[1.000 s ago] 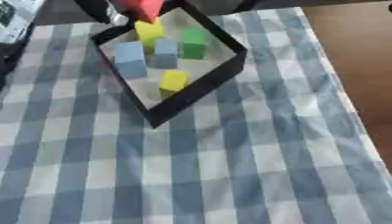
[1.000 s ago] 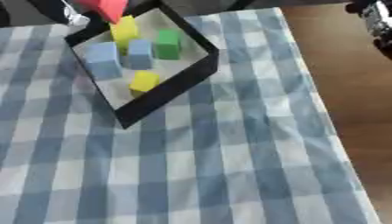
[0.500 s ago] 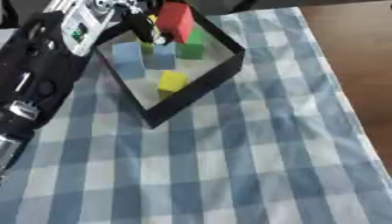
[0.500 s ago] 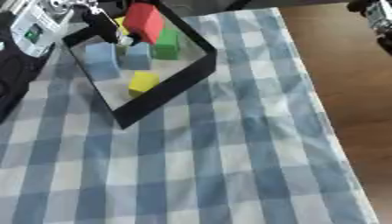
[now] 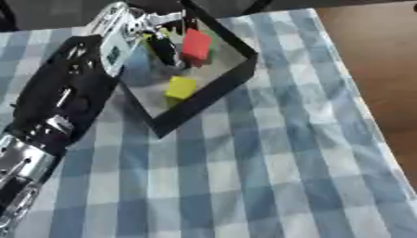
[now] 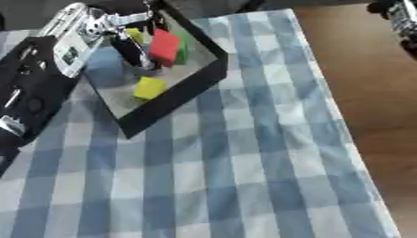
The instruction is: Pick up objects on the table and place them in the box.
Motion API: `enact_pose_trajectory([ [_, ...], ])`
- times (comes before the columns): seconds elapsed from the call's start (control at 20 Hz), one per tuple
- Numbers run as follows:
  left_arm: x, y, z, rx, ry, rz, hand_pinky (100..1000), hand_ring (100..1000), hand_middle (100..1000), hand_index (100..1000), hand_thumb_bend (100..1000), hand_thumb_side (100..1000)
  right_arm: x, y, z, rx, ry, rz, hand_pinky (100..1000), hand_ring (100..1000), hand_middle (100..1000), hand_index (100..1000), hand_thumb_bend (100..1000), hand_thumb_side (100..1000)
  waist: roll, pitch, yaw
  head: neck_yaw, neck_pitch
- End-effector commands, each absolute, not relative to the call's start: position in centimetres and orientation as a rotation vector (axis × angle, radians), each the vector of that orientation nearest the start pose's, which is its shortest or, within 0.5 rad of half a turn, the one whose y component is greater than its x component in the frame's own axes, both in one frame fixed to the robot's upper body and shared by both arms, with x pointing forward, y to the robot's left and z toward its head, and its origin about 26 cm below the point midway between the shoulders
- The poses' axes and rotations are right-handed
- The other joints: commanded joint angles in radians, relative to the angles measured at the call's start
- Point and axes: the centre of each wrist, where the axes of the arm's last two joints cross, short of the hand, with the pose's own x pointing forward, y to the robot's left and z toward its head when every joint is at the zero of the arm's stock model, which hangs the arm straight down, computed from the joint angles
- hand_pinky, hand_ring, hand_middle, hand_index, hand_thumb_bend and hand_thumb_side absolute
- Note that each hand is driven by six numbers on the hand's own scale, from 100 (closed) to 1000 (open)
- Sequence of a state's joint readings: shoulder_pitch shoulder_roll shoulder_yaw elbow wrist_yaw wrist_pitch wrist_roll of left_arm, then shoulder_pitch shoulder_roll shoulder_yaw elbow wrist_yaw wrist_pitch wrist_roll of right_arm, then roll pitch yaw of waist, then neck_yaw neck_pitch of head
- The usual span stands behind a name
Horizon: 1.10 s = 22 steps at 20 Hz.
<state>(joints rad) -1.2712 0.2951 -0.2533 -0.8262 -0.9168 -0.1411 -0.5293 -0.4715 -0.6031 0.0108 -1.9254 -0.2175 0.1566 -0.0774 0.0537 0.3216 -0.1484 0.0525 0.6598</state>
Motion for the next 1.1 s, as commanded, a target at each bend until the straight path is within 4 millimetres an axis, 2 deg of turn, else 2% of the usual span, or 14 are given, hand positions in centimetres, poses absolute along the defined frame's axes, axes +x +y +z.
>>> enact_pose_trajectory([
  [0.05, 49.9, 15.8, 29.8, 0.874, -1.471, -1.704, 767, 779, 746, 831, 630, 272, 31.5, -28.8, 27.3, -0.225, -2.221, 0.437, 908, 769, 706, 752, 100, 531, 0.001, -0.020, -0.002, 0.002, -0.013],
  [0.1, 50.0, 16.0, 29.6, 0.872, -1.457, -1.708, 777, 792, 762, 850, 664, 301, 31.5, -28.8, 27.3, -0.225, -2.220, 0.437, 907, 769, 706, 752, 100, 531, 0.001, -0.020, -0.002, 0.001, -0.013],
  [0.15, 50.0, 16.1, 29.5, 0.870, -1.446, -1.712, 797, 823, 802, 894, 746, 348, 31.6, -28.8, 27.3, -0.225, -2.220, 0.436, 908, 769, 705, 752, 100, 532, 0.001, -0.020, -0.001, 0.001, -0.012],
  [0.3, 50.0, 16.2, 29.3, 0.875, -1.426, -1.724, 813, 826, 804, 933, 845, 383, 31.6, -28.8, 27.3, -0.220, -2.218, 0.438, 907, 769, 705, 752, 100, 531, 0.001, -0.021, -0.001, 0.000, -0.013],
  [0.45, 49.8, 16.4, 29.8, 0.893, -1.445, -1.707, 806, 816, 794, 941, 864, 377, 31.6, -28.9, 27.2, -0.223, -2.212, 0.438, 908, 769, 705, 752, 100, 532, 0.000, -0.023, 0.001, 0.001, -0.010],
  [0.5, 49.7, 16.5, 30.2, 0.902, -1.466, -1.691, 800, 813, 792, 937, 847, 375, 31.6, -28.9, 27.1, -0.225, -2.210, 0.437, 908, 769, 705, 752, 100, 532, 0.000, -0.025, 0.002, 0.001, -0.008],
  [0.7, 48.4, 17.7, 32.4, 0.953, -1.642, -1.547, 757, 782, 767, 893, 612, 373, 31.6, -29.0, 27.0, -0.229, -2.208, 0.433, 908, 769, 706, 752, 100, 531, 0.002, -0.034, 0.012, -0.003, 0.001],
  [0.75, 47.8, 18.2, 33.2, 0.964, -1.713, -1.484, 745, 774, 764, 886, 552, 383, 31.6, -29.1, 27.0, -0.231, -2.208, 0.431, 908, 769, 706, 752, 100, 531, 0.002, -0.037, 0.017, -0.006, 0.003],
  [0.8, 47.0, 18.8, 34.1, 0.977, -1.808, -1.392, 734, 769, 765, 876, 510, 437, 31.6, -29.1, 27.0, -0.233, -2.208, 0.429, 908, 769, 707, 753, 100, 531, 0.002, -0.041, 0.023, -0.011, 0.007],
  [0.9, 45.1, 20.0, 35.6, 0.975, -1.989, -1.187, 716, 761, 767, 869, 438, 426, 31.7, -29.3, 27.0, -0.237, -2.206, 0.424, 908, 770, 708, 753, 100, 529, 0.002, -0.048, 0.036, -0.019, 0.013],
  [1.1, 41.5, 22.9, 36.7, 0.927, -2.226, -0.808, 694, 752, 765, 868, 406, 473, 31.8, -29.5, 26.9, -0.248, -2.201, 0.414, 911, 777, 716, 760, 100, 525, 0.000, -0.065, 0.066, -0.025, 0.027],
])
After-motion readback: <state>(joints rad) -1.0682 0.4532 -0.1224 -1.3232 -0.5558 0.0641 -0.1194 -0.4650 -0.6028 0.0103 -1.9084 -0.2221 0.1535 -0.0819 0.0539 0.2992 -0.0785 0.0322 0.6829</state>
